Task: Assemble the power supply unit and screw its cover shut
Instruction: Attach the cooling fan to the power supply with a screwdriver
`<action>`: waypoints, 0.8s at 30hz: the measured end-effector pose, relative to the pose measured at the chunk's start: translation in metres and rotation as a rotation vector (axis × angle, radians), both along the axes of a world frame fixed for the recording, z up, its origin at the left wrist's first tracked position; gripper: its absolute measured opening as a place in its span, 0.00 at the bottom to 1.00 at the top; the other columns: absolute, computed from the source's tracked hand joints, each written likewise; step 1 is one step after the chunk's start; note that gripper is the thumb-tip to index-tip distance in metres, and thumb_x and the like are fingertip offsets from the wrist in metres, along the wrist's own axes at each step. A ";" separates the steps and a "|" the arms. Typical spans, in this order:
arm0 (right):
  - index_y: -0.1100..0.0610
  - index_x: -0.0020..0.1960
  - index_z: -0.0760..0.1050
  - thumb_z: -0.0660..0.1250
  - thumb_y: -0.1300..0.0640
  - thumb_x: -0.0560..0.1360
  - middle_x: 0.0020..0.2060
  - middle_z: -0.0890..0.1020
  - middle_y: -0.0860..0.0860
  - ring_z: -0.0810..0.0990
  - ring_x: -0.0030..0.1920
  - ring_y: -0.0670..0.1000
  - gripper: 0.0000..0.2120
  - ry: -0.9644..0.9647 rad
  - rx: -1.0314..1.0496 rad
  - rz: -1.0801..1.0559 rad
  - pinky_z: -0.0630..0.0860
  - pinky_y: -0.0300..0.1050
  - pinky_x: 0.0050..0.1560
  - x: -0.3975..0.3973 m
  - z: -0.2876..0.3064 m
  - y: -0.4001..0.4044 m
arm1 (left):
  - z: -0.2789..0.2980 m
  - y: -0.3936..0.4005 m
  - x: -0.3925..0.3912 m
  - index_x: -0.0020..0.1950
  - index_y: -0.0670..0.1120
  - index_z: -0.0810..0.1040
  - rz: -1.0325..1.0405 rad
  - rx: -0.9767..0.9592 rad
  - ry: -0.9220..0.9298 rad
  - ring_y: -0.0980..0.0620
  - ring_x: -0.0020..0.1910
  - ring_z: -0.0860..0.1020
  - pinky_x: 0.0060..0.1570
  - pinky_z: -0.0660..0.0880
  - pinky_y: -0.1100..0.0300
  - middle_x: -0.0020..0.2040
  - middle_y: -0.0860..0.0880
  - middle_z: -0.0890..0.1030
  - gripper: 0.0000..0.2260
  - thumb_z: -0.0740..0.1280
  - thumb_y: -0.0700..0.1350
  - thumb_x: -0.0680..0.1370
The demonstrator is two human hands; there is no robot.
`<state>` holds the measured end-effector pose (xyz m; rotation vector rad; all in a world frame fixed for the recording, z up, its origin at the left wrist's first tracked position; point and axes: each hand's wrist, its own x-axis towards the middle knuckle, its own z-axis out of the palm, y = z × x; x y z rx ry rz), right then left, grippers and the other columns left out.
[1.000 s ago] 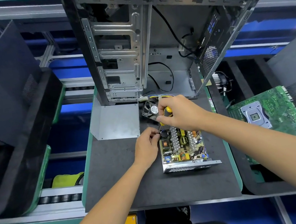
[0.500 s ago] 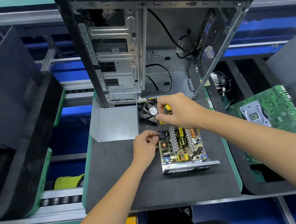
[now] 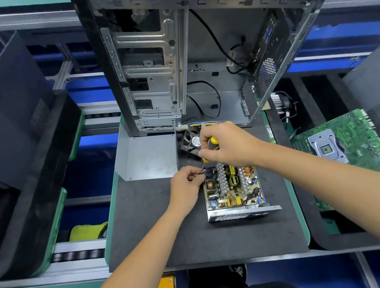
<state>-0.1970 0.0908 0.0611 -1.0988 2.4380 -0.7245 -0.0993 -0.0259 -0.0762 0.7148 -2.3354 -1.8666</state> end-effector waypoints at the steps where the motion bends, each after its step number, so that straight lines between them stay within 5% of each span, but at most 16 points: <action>1: 0.50 0.40 0.71 0.70 0.52 0.75 0.38 0.79 0.47 0.78 0.40 0.51 0.09 0.002 0.001 -0.003 0.67 0.41 0.33 0.000 0.000 0.000 | 0.001 0.000 0.000 0.42 0.54 0.77 -0.006 -0.015 0.005 0.57 0.37 0.74 0.42 0.73 0.67 0.38 0.53 0.77 0.10 0.70 0.37 0.75; 7: 0.49 0.39 0.71 0.70 0.51 0.74 0.37 0.79 0.48 0.77 0.38 0.50 0.09 0.017 0.026 0.013 0.66 0.40 0.32 -0.002 0.000 0.000 | 0.004 0.001 0.000 0.43 0.52 0.75 -0.028 -0.188 0.050 0.61 0.37 0.73 0.41 0.69 0.76 0.39 0.53 0.76 0.10 0.70 0.37 0.75; 12: 0.52 0.41 0.72 0.71 0.50 0.74 0.36 0.78 0.47 0.70 0.31 0.41 0.09 0.053 0.042 0.041 0.64 0.39 0.31 -0.004 0.003 -0.004 | 0.007 0.001 -0.004 0.47 0.43 0.78 -0.066 -0.383 0.109 0.56 0.40 0.72 0.42 0.68 0.70 0.43 0.51 0.75 0.04 0.68 0.35 0.76; 24: 0.51 0.40 0.72 0.71 0.51 0.75 0.36 0.78 0.47 0.78 0.37 0.52 0.09 0.035 0.018 -0.007 0.74 0.46 0.37 -0.005 0.004 0.001 | 0.005 0.003 -0.003 0.53 0.43 0.76 -0.137 -0.456 0.197 0.60 0.41 0.71 0.43 0.68 0.67 0.45 0.53 0.75 0.08 0.66 0.34 0.76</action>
